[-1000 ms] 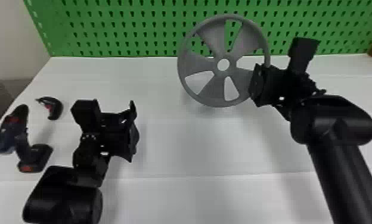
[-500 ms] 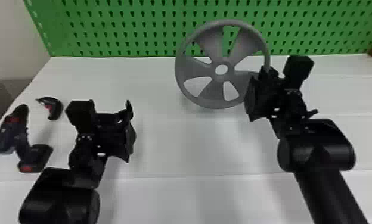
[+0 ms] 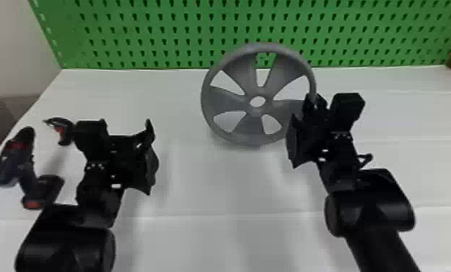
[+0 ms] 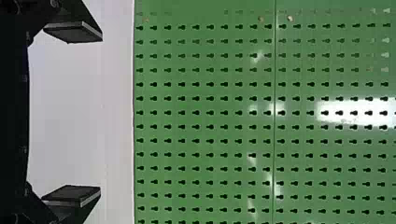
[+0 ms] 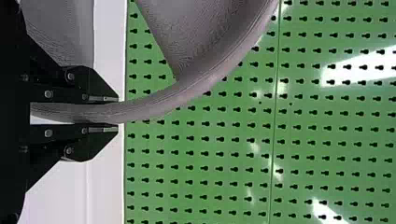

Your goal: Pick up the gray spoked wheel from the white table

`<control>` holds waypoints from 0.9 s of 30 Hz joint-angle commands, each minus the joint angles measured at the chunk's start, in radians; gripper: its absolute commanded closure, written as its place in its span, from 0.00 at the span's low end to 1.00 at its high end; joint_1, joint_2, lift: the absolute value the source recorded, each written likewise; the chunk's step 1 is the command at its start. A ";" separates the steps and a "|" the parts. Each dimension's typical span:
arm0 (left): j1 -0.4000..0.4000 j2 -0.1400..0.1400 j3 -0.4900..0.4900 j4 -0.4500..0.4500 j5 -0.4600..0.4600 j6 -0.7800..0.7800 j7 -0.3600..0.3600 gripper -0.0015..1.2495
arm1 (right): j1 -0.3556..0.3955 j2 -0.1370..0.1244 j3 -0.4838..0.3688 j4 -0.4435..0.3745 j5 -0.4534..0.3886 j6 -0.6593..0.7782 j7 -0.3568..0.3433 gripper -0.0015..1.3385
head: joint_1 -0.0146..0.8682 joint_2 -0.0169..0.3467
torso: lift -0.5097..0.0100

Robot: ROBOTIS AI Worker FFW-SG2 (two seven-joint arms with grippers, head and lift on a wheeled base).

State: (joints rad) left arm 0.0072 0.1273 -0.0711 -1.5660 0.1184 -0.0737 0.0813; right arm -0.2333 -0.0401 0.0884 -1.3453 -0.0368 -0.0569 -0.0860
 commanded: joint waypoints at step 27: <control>-0.004 -0.014 0.002 -0.002 -0.022 0.000 0.052 0.10 | 0.011 -0.015 0.011 -0.028 0.035 -0.058 0.000 0.87 | 0.89 0.14 | 0.77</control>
State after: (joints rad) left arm 0.0029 0.1153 -0.0621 -1.5678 0.0928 -0.0723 0.1336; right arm -0.2200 -0.0552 0.0980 -1.3693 -0.0017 -0.1159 -0.0859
